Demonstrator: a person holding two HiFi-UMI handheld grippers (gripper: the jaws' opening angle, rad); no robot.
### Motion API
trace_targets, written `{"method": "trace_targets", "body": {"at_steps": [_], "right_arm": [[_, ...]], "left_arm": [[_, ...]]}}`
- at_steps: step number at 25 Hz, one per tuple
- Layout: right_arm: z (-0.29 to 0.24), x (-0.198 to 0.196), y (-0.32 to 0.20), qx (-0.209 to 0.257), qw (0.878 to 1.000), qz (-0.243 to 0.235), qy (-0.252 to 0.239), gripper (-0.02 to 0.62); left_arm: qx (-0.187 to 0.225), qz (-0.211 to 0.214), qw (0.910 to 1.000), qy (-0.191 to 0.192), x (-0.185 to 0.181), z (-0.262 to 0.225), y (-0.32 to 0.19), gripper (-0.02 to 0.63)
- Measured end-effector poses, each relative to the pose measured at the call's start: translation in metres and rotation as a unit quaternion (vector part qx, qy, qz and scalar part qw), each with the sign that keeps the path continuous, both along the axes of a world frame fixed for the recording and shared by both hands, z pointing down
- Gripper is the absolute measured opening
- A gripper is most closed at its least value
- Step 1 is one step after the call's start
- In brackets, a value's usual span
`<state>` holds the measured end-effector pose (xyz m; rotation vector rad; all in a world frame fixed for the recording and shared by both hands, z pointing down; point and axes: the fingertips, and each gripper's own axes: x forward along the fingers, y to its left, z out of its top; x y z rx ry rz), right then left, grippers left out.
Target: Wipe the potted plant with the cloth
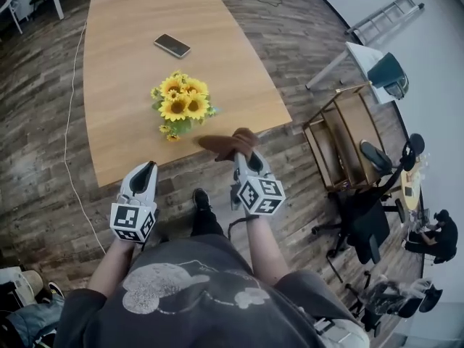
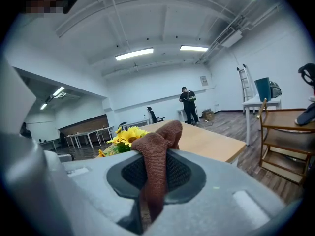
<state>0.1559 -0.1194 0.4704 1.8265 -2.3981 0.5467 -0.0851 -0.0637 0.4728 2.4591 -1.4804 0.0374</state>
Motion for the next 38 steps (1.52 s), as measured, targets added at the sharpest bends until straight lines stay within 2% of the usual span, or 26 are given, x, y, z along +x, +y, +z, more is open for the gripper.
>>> {"method": "trace_targets", "body": {"at_steps": [5,9,11,15,18,22,26,32,38], "right_arm": [[0.0,0.009,-0.052,-0.006,1.0,-0.026,-0.001,0.049],[0.003,0.023,-0.086,-0.011,0.999,-0.033,-0.001,0.049],[0.006,0.03,-0.101,-0.014,0.999,-0.034,0.001,0.049],[0.01,0.043,-0.129,-0.02,0.999,-0.036,0.008,0.049],[0.013,0.049,-0.151,-0.023,0.999,-0.042,0.015,0.049],[0.02,0.053,-0.174,-0.032,0.997,-0.066,0.024,0.049],[0.042,0.036,-0.193,-0.063,0.988,-0.135,0.029,0.049],[0.069,-0.012,-0.212,-0.102,0.963,-0.246,0.036,0.049],[0.084,-0.061,-0.212,-0.12,0.934,-0.331,0.056,0.049]], "left_arm": [[-0.017,-0.012,0.9998,-0.007,0.018,0.008,-0.032,0.078],[-0.024,-0.018,0.9992,-0.025,0.028,0.018,-0.049,0.142],[-0.027,-0.021,0.9987,-0.038,0.032,0.026,-0.054,0.196],[-0.059,-0.036,0.9958,-0.059,0.04,0.054,-0.064,0.384],[-0.084,-0.043,0.9931,-0.07,0.048,0.073,-0.075,0.435],[-0.09,-0.071,0.9902,-0.08,0.054,0.079,-0.097,0.489],[-0.087,-0.103,0.9868,-0.09,0.056,0.081,-0.123,0.512],[-0.083,-0.134,0.9823,-0.101,0.062,0.081,-0.149,0.515],[-0.087,-0.138,0.9791,-0.122,0.062,0.082,-0.158,0.468]]}}
